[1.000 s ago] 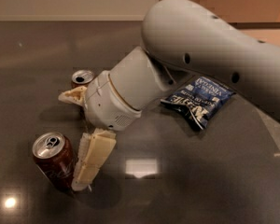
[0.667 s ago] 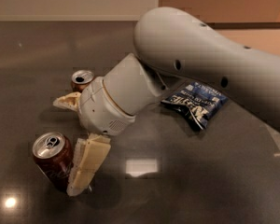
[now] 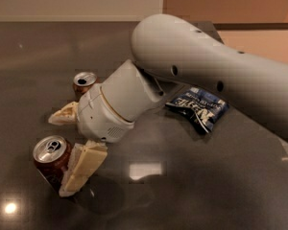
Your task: Pick coke can
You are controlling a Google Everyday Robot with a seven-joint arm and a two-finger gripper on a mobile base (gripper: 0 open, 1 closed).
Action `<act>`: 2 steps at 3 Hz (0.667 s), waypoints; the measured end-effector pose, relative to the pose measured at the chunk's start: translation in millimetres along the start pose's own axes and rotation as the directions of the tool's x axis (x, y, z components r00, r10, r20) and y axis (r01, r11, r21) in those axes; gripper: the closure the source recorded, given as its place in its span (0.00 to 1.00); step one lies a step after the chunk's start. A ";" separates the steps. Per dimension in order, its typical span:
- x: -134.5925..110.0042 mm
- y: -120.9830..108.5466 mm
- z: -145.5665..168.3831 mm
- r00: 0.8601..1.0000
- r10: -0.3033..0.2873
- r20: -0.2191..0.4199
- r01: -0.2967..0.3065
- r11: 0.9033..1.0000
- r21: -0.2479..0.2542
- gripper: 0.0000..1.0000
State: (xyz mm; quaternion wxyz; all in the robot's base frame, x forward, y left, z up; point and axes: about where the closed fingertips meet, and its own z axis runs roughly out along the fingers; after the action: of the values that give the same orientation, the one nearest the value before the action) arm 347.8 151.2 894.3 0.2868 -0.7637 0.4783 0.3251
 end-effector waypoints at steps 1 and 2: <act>-2.1 0.5 -1.0 1.000 0.004 0.011 -0.004 1.000 -0.010 0.42; -2.2 -1.5 -6.0 1.000 0.021 0.013 -0.021 1.000 -0.020 0.64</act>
Offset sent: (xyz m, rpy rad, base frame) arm 0.0099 -0.0088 0.0068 -0.0020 0.0692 -0.0059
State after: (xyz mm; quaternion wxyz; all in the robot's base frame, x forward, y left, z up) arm 349.8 148.5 899.9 0.2790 -0.7593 0.4812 0.3378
